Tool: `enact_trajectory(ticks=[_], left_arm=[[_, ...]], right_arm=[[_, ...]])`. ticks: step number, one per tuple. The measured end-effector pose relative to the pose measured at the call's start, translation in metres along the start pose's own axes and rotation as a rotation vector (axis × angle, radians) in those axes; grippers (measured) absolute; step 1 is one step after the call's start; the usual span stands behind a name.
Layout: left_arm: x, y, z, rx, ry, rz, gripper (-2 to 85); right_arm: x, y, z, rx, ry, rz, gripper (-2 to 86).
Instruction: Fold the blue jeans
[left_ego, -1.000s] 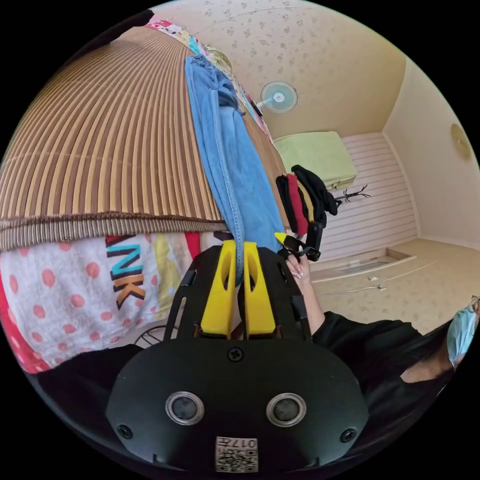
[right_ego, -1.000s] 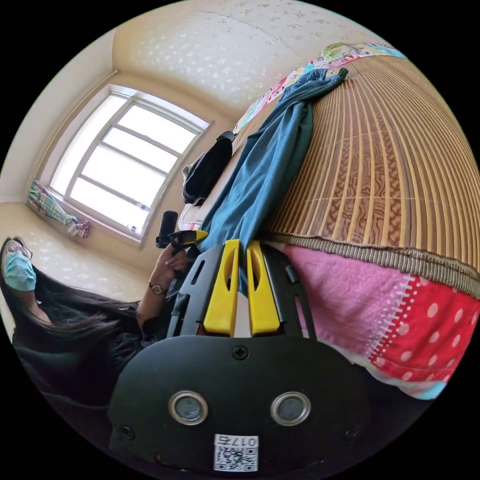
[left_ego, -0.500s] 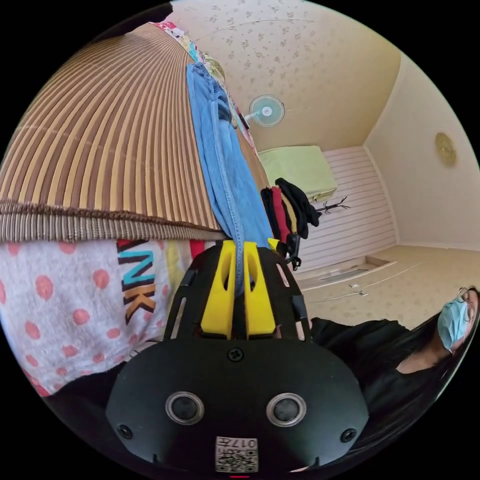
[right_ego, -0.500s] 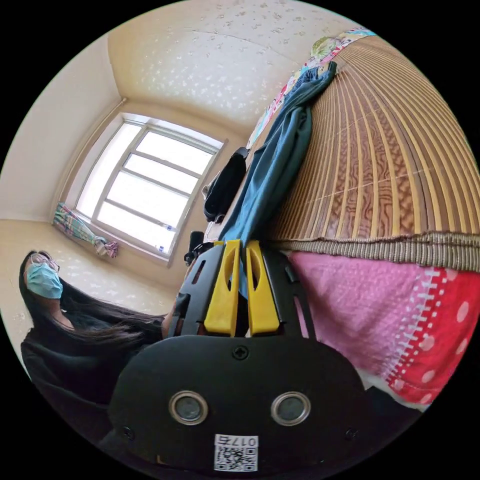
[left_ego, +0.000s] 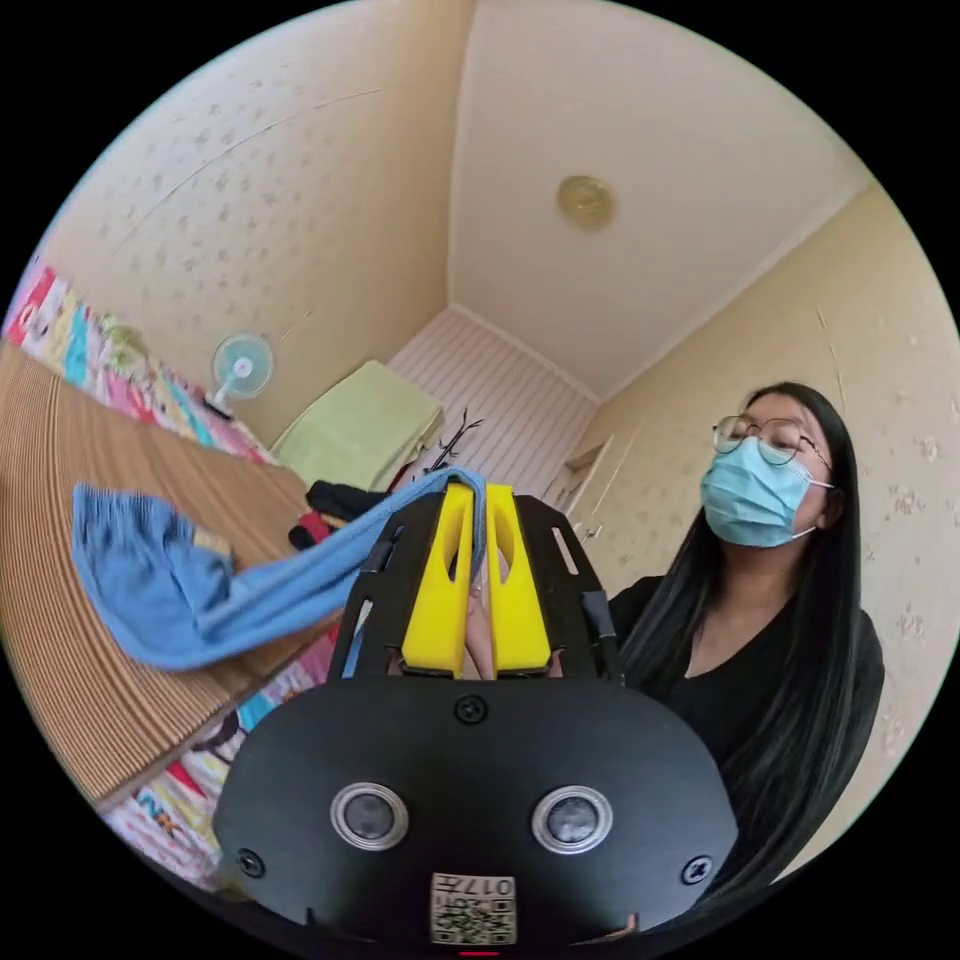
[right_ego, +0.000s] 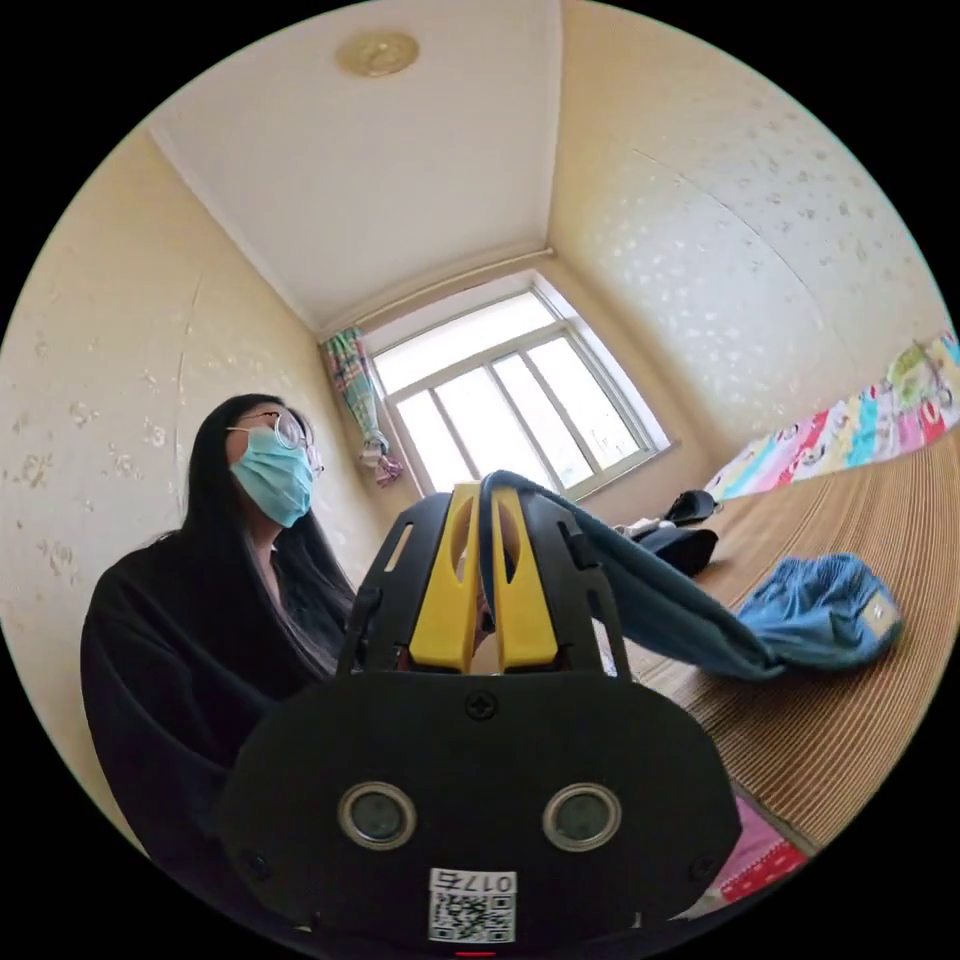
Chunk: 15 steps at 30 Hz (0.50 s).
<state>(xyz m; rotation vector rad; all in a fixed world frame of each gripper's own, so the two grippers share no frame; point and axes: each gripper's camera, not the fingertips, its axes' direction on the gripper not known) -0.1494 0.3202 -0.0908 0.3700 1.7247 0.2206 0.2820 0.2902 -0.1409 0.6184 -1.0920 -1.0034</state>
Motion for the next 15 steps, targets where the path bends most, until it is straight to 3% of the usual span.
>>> enact_trajectory(ticks=[8,13,15], left_arm=[[0.150,-0.112,0.047,0.050,-0.005,0.334,-0.6],[0.185,-0.161,0.076,0.051,-0.129,0.351,-0.6],[0.165,-0.185,0.091,0.014,-0.236,0.290,-0.6]], right_arm=[[-0.115,-0.131,0.036,-0.045,0.019,-0.286,1.7],[-0.139,-0.180,0.056,-0.047,0.081,-0.319,1.6],[-0.125,-0.198,0.065,-0.058,0.196,-0.274,1.5]])
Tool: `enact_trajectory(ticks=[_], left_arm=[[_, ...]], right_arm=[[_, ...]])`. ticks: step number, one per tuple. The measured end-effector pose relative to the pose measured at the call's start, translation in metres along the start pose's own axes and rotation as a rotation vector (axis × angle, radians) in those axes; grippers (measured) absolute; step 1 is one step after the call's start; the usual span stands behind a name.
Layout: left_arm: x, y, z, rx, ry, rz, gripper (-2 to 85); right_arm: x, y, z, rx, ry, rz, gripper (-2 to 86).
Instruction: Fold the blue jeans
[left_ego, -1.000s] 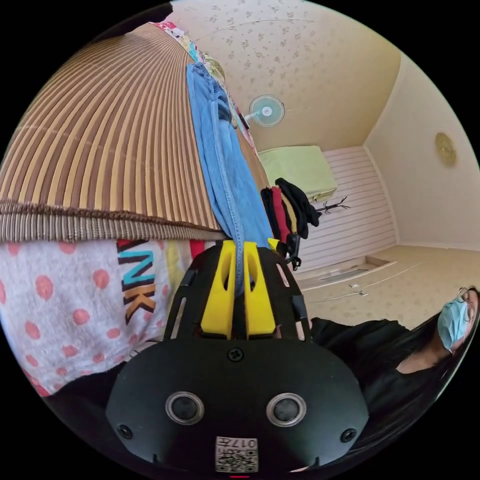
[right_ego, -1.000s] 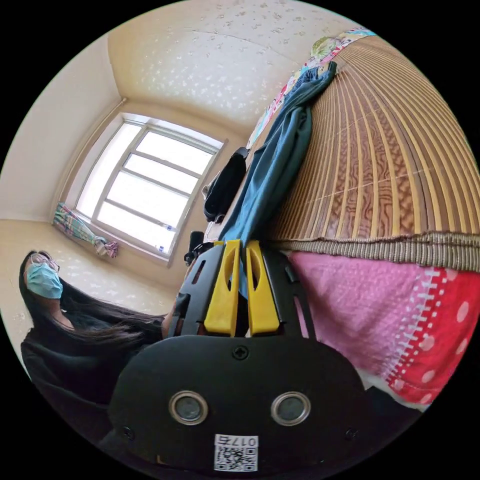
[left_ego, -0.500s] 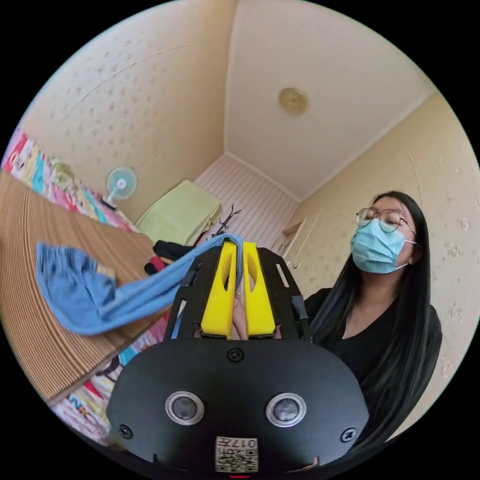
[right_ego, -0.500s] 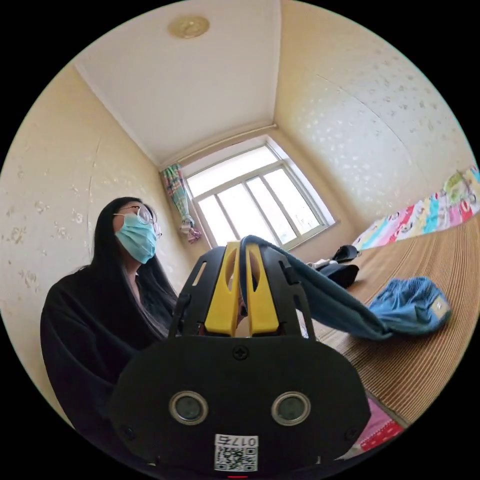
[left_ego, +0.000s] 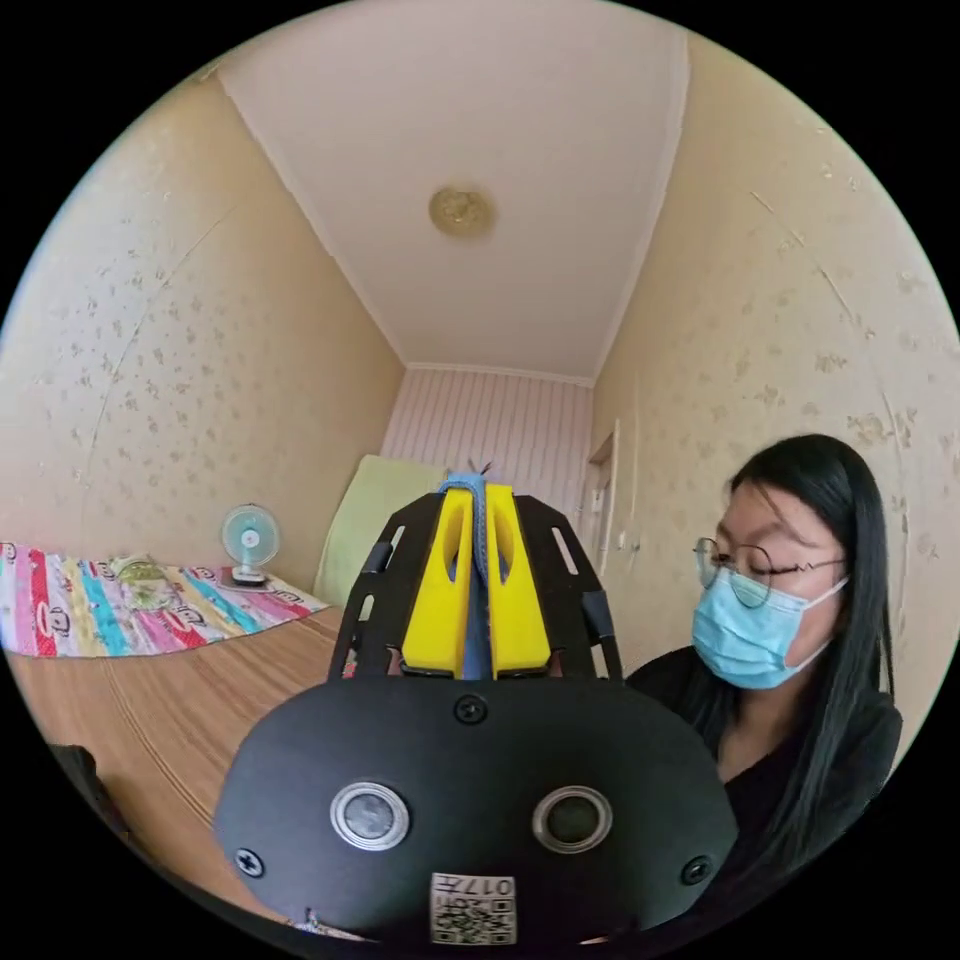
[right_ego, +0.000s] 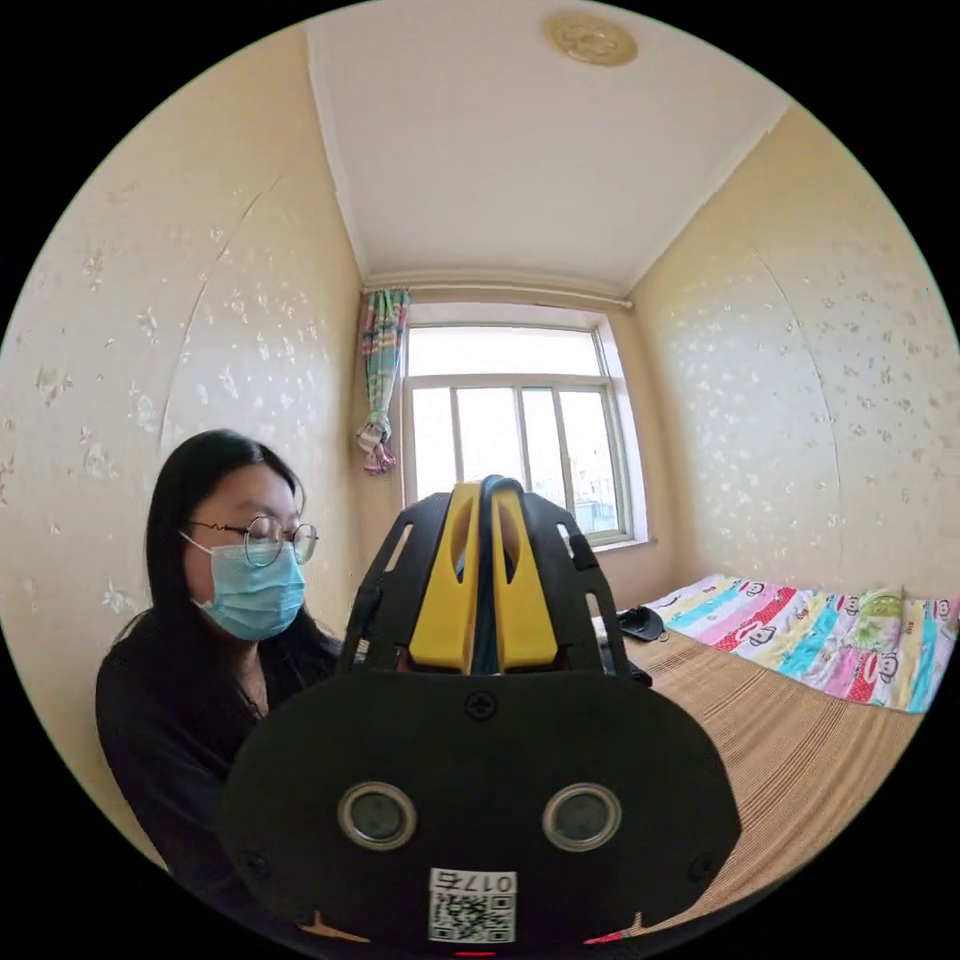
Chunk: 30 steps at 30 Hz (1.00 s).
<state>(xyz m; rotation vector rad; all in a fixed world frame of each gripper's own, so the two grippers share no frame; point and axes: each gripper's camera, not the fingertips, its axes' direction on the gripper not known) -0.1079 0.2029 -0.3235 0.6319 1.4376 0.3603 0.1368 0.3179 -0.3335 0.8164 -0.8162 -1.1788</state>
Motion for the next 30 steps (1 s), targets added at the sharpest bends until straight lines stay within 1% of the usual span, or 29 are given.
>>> enact_trajectory(ticks=[1,2,4,6,9,10,11,13,14,15,16,18,19,21,22,24,26,28,30], left_arm=[[-0.011,-0.003,0.007,-0.018,-0.017,-0.025,-0.7],[-0.039,-0.008,0.022,-0.054,-0.047,-0.089,-0.7],[-0.093,-0.012,0.047,-0.101,-0.101,-0.196,-0.6],[-0.170,-0.014,0.084,-0.216,-0.236,-0.330,-0.6],[-0.229,-0.007,0.115,-0.284,-0.366,-0.362,-0.5],[-0.236,-0.004,0.120,-0.296,-0.390,-0.351,-0.5],[-0.246,0.004,0.129,-0.321,-0.413,-0.329,-0.4],[-0.259,0.028,0.136,-0.351,-0.394,-0.341,-0.3],[-0.265,0.052,0.138,-0.370,-0.377,-0.354,-0.3],[-0.265,0.080,0.133,-0.364,-0.355,-0.345,-0.2],[-0.264,0.096,0.130,-0.361,-0.342,-0.345,-0.2],[-0.255,0.169,0.116,-0.381,-0.262,-0.384,-0.2],[-0.251,0.189,0.111,-0.385,-0.238,-0.394,-0.2],[-0.223,0.268,0.088,-0.387,-0.172,-0.443,-0.1],[-0.214,0.287,0.083,-0.391,-0.161,-0.460,0.0],[-0.182,0.351,0.067,-0.414,-0.132,-0.519,0.3],[-0.162,0.386,0.061,-0.445,-0.130,-0.559,1.0],[-0.151,0.416,0.058,-0.504,-0.175,-0.612,2.4],[-0.146,0.445,0.048,-0.525,-0.249,-0.686,6.2]], right_arm=[[0.008,-0.002,0.004,-0.015,0.029,0.021,1.5],[0.030,-0.006,0.012,-0.048,0.085,0.069,1.5],[0.071,-0.009,0.030,-0.114,0.247,0.137,1.4],[0.133,-0.009,0.068,-0.243,0.505,0.218,1.3],[0.207,0.006,0.116,-0.391,0.666,0.298,1.3],[0.219,0.012,0.122,-0.402,0.677,0.301,1.3],[0.238,0.025,0.128,-0.406,0.682,0.315,1.2],[0.259,0.050,0.127,-0.389,0.676,0.397,1.1],[0.267,0.072,0.125,-0.382,0.657,0.439,1.1],[0.265,0.098,0.122,-0.374,0.624,0.423,1.1],[0.262,0.112,0.120,-0.368,0.608,0.409,1.0],[0.243,0.177,0.104,-0.361,0.521,0.400,1.1],[0.237,0.196,0.100,-0.363,0.500,0.406,1.1],[0.206,0.271,0.080,-0.370,0.370,0.428,1.3],[0.198,0.290,0.075,-0.380,0.341,0.440,1.3],[0.163,0.357,0.061,-0.427,0.243,0.483,1.8],[0.140,0.398,0.055,-0.475,0.216,0.523,2.2],[0.128,0.432,0.054,-0.561,0.227,0.586,2.9],[0.130,0.466,0.048,-0.662,0.304,0.686,4.4]])
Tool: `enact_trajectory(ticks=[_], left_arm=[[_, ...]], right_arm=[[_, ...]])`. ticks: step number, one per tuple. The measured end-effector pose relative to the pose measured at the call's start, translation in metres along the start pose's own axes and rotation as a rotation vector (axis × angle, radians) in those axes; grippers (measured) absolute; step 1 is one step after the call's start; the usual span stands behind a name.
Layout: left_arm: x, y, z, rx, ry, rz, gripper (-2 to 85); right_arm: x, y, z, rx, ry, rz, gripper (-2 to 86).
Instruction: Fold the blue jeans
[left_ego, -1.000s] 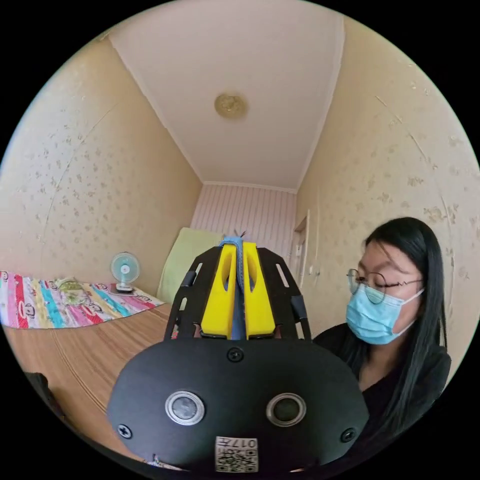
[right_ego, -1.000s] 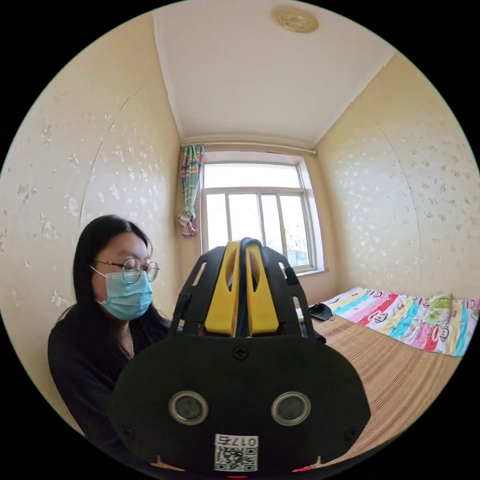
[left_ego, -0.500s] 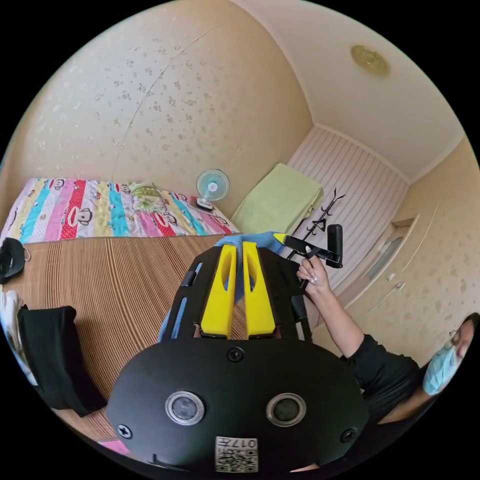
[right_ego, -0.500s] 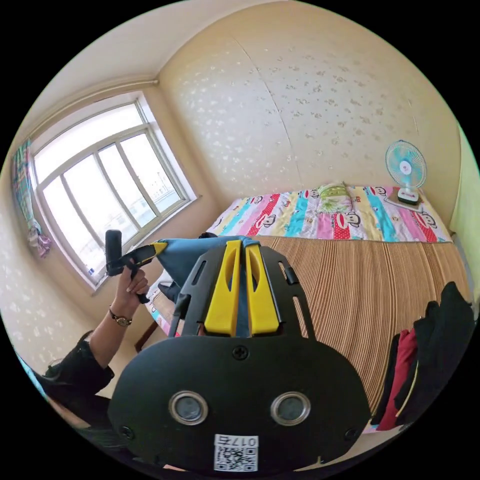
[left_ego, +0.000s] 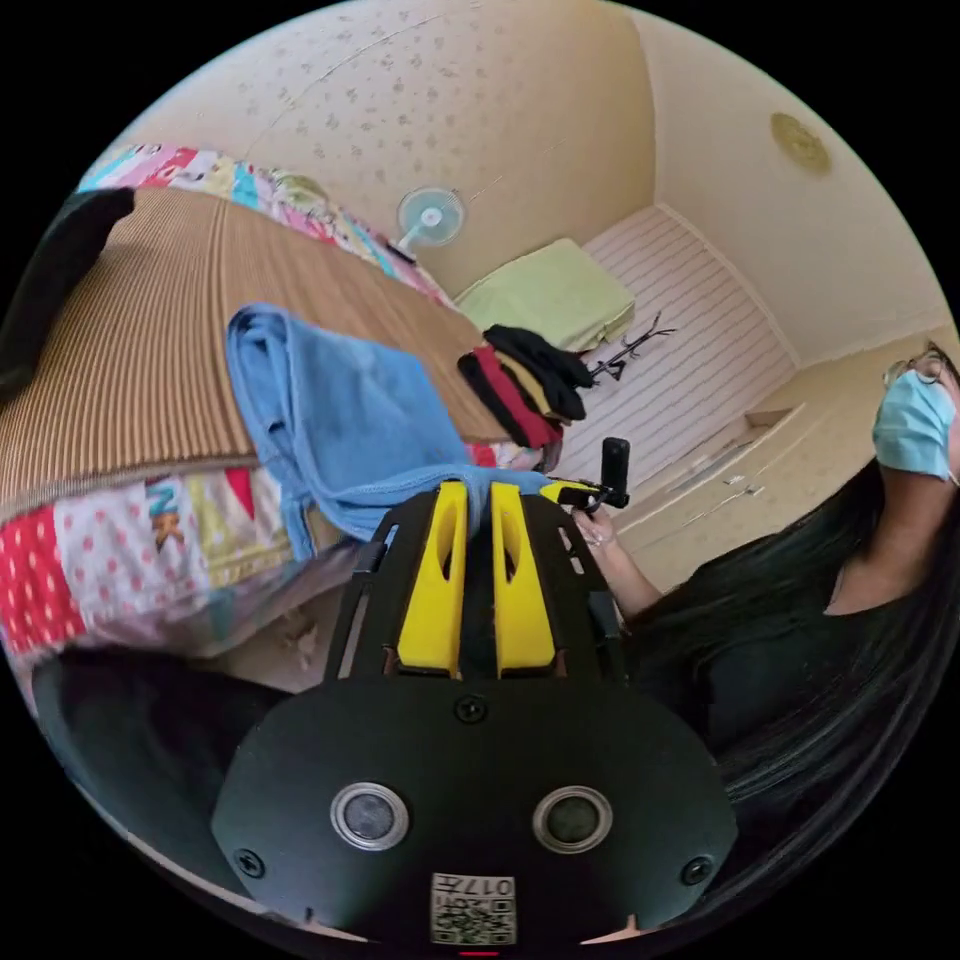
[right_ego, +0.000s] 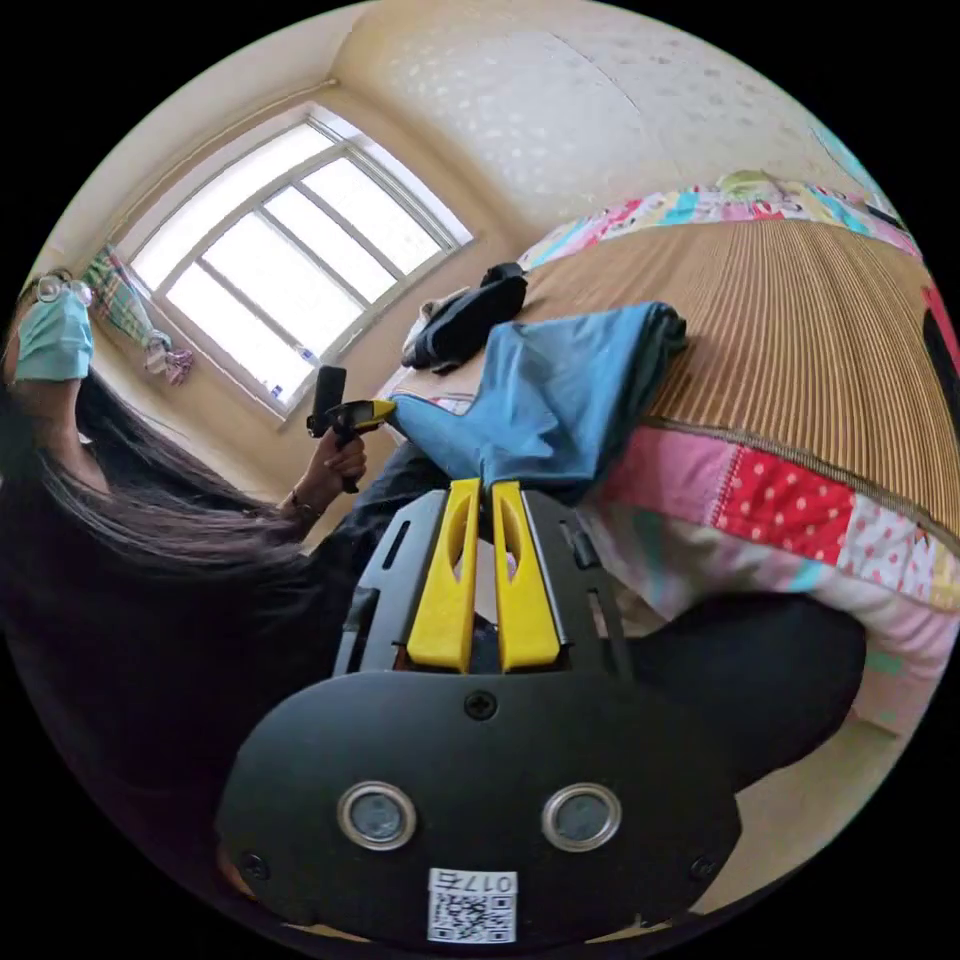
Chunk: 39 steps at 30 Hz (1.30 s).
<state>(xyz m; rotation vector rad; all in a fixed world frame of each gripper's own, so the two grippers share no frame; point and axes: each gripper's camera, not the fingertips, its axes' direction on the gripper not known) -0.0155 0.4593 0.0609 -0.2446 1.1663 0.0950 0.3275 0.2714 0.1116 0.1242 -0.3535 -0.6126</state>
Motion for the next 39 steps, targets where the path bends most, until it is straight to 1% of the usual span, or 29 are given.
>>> enact_trajectory(ticks=[2,4,6,9,13,14,15,17,19,20,21,23,25,26,27,28,29,30,31,32,33,34,36,37,39], left_arm=[[-0.013,0.009,-0.006,0.040,-0.044,-0.059,8.2],[-0.022,0.004,-0.019,0.106,-0.079,-0.092,9.5],[-0.023,-0.025,-0.033,0.159,-0.137,-0.073,12.0],[-0.025,-0.075,-0.034,0.193,-0.219,-0.021,14.1],[-0.056,-0.130,-0.007,0.168,-0.300,-0.065,16.7],[-0.066,-0.140,0.001,0.164,-0.310,-0.079,17.4],[-0.073,-0.145,0.006,0.183,-0.337,-0.094,17.0],[-0.078,-0.145,0.012,0.209,-0.375,-0.119,16.8],[-0.081,-0.145,0.023,0.175,-0.410,-0.141,17.7],[-0.085,-0.142,0.033,0.130,-0.429,-0.161,18.3],[-0.080,-0.135,0.037,0.145,-0.447,-0.138,18.6],[-0.073,-0.122,0.042,0.150,-0.457,-0.129,16.3],[-0.069,-0.109,0.045,0.160,-0.455,-0.146,13.0],[-0.068,-0.100,0.046,0.168,-0.424,-0.170,10.2],[-0.070,-0.092,0.046,0.174,-0.373,-0.203,8.1],[-0.071,-0.089,0.044,0.181,-0.349,-0.218,7.4],[-0.074,-0.083,0.037,0.184,-0.300,-0.245,6.4],[-0.074,-0.077,0.027,0.197,-0.257,-0.260,6.0],[-0.072,-0.074,0.020,0.209,-0.236,-0.262,5.8],[-0.061,-0.066,0.003,0.248,-0.198,-0.234,5.3],[-0.040,-0.056,-0.017,0.294,-0.205,-0.183,5.2],[-0.026,-0.050,-0.028,0.321,-0.230,-0.151,5.1],[0.031,-0.027,-0.076,0.446,-0.341,-0.030,5.1],[0.043,-0.023,-0.090,0.480,-0.355,-0.007,5.1],[0.082,-0.014,-0.150,0.610,-0.387,0.083,5.1]], right_arm=[[0.018,0.004,-0.001,0.007,0.033,0.079,6.2],[0.031,-0.002,-0.009,0.052,0.039,0.109,8.0],[0.039,-0.025,-0.021,0.141,0.081,0.092,10.6],[0.056,-0.069,-0.018,0.193,0.142,0.093,14.3],[0.085,-0.120,0.014,0.186,0.183,0.116,17.0],[0.098,-0.132,0.030,0.166,0.220,0.160,17.8],[0.110,-0.141,0.045,0.121,0.224,0.208,18.7],[0.120,-0.145,0.062,0.090,0.214,0.233,19.2],[0.116,-0.134,0.069,0.158,0.272,0.221,18.7],[0.111,-0.124,0.072,0.202,0.303,0.202,18.8],[0.103,-0.114,0.076,0.248,0.295,0.166,19.1],[0.090,-0.097,0.086,0.266,0.291,0.089,18.7],[0.075,-0.083,0.097,0.253,0.362,0.060,16.3],[0.064,-0.073,0.103,0.256,0.430,0.040,14.1],[0.056,-0.067,0.108,0.236,0.446,0.022,11.1],[0.054,-0.065,0.108,0.222,0.422,0.031,9.7],[0.055,-0.062,0.105,0.210,0.347,0.076,8.2],[0.056,-0.057,0.097,0.222,0.274,0.107,6.9],[0.056,-0.054,0.093,0.236,0.235,0.109,6.4],[0.049,-0.047,0.082,0.282,0.144,0.081,5.6],[0.039,-0.041,0.072,0.327,0.047,0.038,4.9],[0.032,-0.039,0.068,0.340,0.005,0.014,4.8],[0.000,-0.035,0.057,0.388,-0.128,-0.098,4.5],[-0.008,-0.036,0.055,0.396,-0.156,-0.126,4.5],[-0.042,-0.052,0.051,0.432,-0.247,-0.209,4.6]])
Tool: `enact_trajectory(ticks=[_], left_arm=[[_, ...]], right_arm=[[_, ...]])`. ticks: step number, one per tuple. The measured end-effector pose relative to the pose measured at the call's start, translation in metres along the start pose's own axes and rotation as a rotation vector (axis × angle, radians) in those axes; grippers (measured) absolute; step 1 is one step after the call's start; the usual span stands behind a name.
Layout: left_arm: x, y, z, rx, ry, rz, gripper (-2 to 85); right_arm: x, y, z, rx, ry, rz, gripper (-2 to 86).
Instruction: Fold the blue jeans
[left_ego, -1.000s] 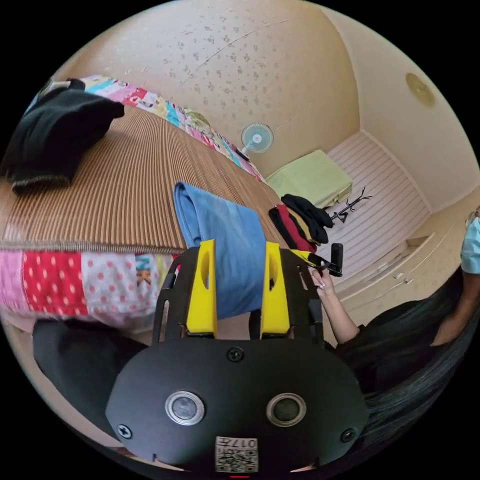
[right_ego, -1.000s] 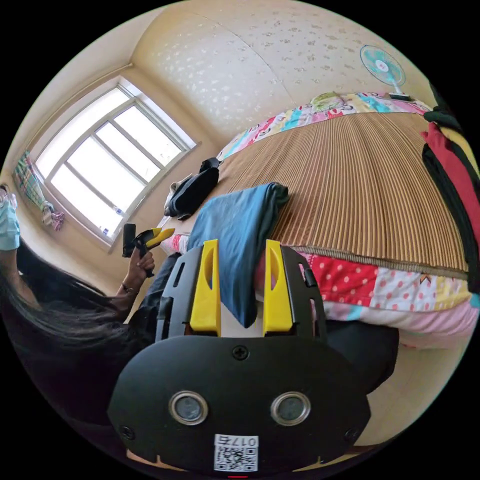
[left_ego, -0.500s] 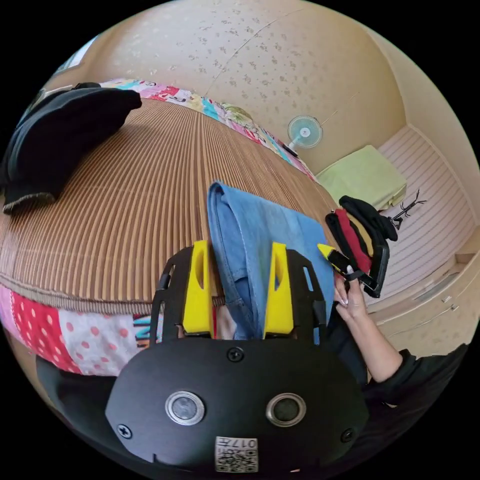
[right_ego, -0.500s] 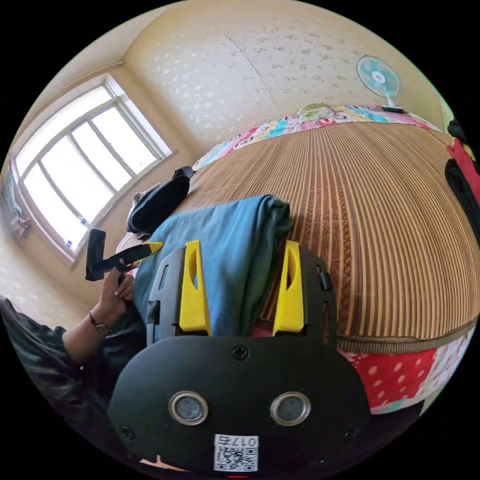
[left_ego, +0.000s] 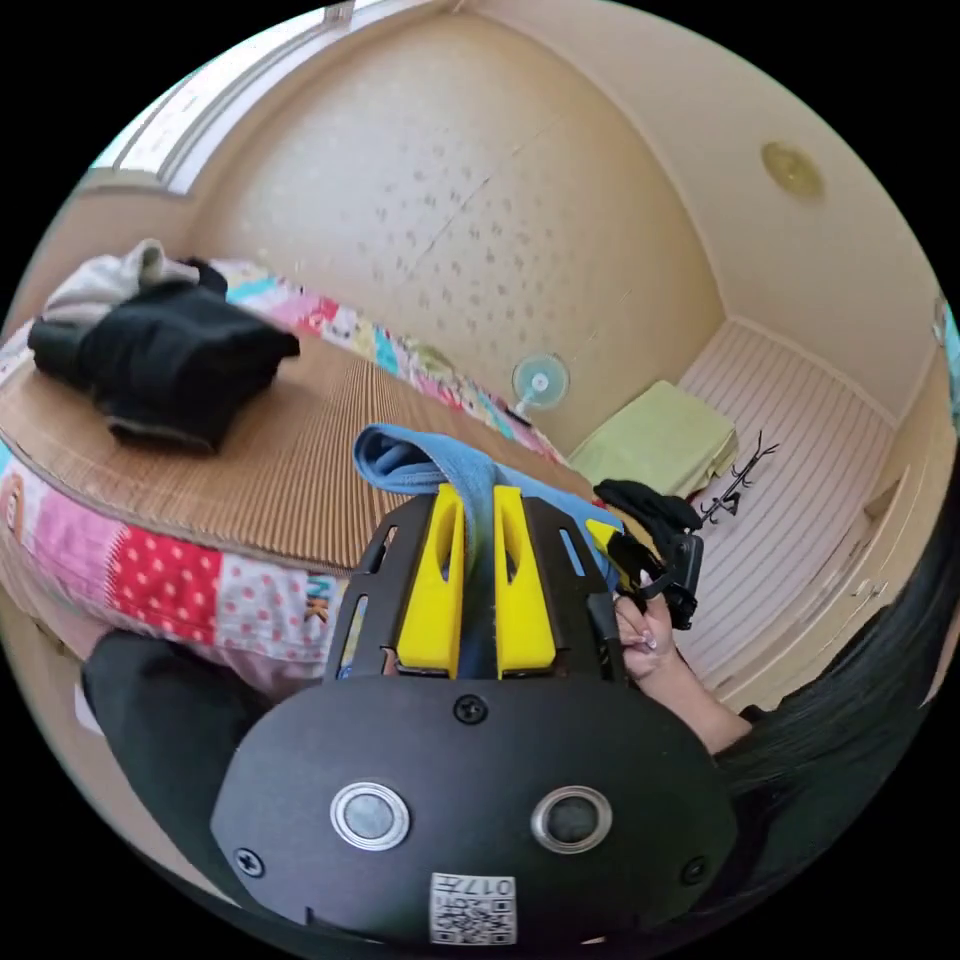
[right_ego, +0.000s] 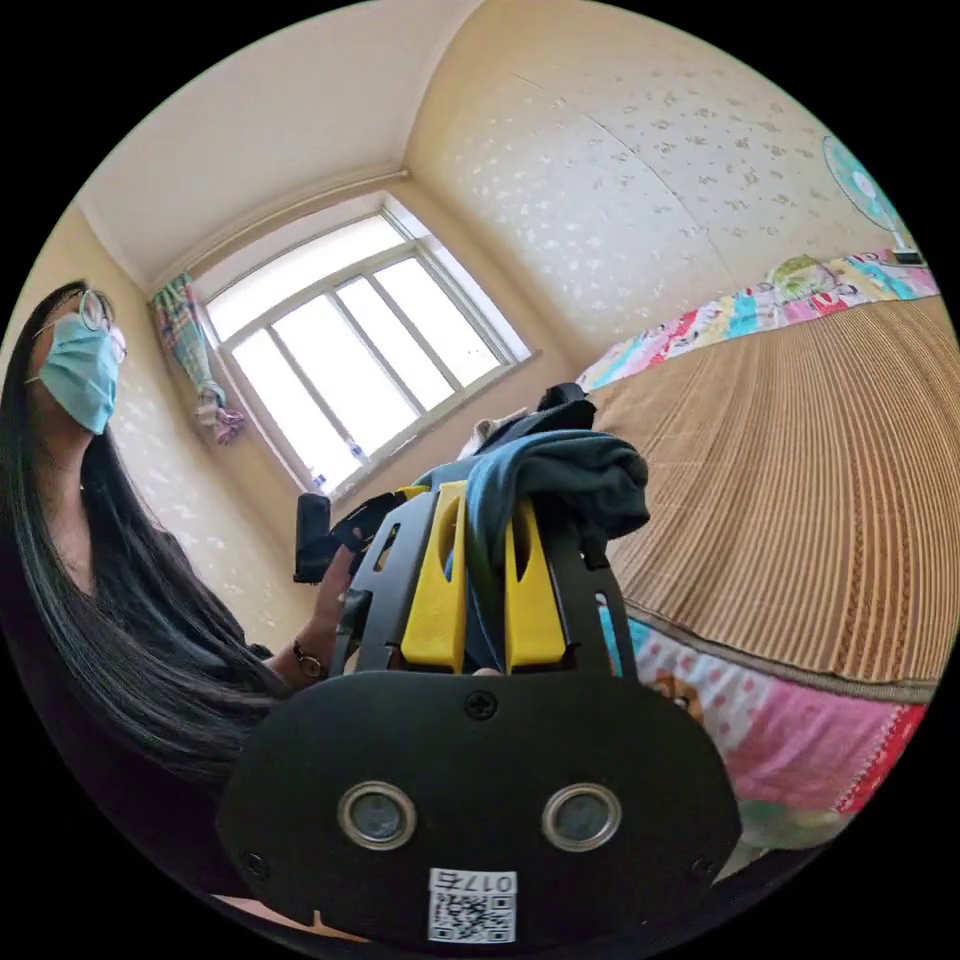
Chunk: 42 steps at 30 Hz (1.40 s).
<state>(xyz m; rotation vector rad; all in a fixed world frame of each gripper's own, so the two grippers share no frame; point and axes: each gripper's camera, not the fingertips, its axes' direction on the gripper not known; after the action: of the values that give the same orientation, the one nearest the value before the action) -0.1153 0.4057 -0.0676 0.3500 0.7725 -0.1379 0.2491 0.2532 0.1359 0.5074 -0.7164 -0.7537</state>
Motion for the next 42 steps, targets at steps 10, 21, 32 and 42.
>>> enact_trajectory(ticks=[10,21,32,42], left_arm=[[-0.075,-0.261,-0.072,0.091,-0.327,0.248,6.4],[-0.310,-0.149,0.001,-0.318,-0.358,-0.228,6.1],[-0.096,-0.027,0.118,-0.303,-0.398,0.223,-0.8],[-0.106,0.058,0.207,-0.486,-0.558,0.319,-1.0]], right_arm=[[-0.046,-0.170,0.179,0.132,0.014,-0.201,7.0],[0.080,-0.031,0.279,-0.573,0.226,0.135,1.5],[0.085,0.009,0.084,-0.489,0.969,0.169,0.5],[0.108,0.010,0.064,-0.594,1.367,0.389,0.4]])
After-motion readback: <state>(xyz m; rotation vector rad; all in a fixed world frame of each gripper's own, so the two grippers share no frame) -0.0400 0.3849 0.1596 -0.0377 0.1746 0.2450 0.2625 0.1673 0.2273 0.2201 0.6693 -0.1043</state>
